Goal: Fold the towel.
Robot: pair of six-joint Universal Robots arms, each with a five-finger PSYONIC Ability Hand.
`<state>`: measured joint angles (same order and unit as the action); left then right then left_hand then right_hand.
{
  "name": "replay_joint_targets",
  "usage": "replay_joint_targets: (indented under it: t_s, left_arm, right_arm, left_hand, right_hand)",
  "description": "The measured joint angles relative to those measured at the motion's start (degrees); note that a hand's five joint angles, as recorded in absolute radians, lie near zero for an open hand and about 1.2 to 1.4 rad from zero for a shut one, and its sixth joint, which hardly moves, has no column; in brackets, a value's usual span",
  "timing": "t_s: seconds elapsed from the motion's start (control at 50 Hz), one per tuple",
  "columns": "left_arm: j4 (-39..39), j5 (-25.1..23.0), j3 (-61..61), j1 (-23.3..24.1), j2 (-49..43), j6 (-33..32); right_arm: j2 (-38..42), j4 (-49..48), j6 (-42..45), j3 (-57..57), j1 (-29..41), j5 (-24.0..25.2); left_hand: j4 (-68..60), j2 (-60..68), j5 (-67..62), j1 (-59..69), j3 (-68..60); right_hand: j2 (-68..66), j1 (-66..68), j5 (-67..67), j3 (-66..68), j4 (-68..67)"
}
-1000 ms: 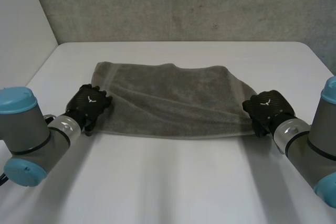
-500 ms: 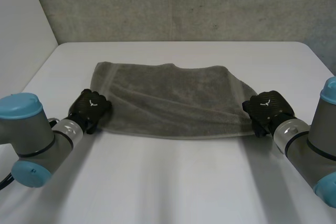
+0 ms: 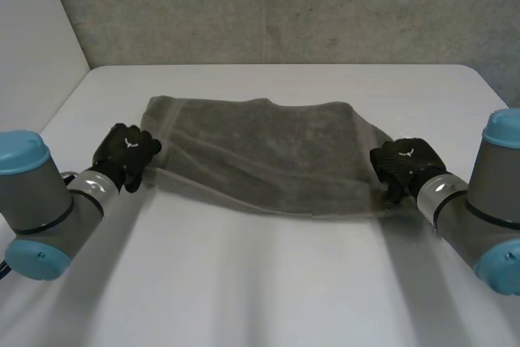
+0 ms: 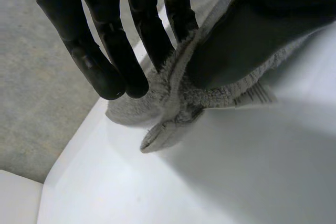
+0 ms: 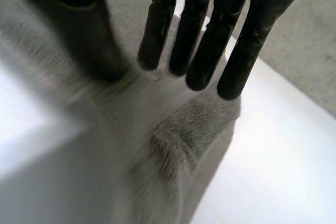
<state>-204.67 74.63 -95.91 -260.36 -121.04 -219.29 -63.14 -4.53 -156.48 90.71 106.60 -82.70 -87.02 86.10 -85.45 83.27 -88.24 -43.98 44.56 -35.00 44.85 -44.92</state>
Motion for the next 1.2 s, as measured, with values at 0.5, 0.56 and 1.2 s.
replay_joint_targets:
  t_s: [0.5, 0.56, 1.2]
  left_arm:
    - [6.44, -0.58, 0.88, -1.34, 6.12, 13.29]
    - [7.28, -0.63, 1.13, -1.51, 6.69, 14.37]
    - [8.19, -0.96, 1.16, -1.65, 8.80, 18.45]
  right_arm:
    - [-20.71, 3.66, 7.70, 18.58, -8.02, 4.65]
    - [-21.23, 2.79, 8.58, 21.02, -8.59, 4.84]
    - [-5.39, -13.46, -1.35, 21.91, -8.84, 4.45]
  left_hand:
    - [0.00, 0.27, 0.00, 0.00, -0.18]
    - [0.00, 0.27, 0.00, 0.00, -0.18]
    - [0.00, 0.27, 0.00, 0.01, -0.19]
  right_hand:
    - [17.32, -18.40, 19.81, -18.28, 18.89]
    - [17.32, -18.40, 19.84, -18.28, 18.89]
    - [29.55, -29.87, 30.87, -30.41, 30.16]
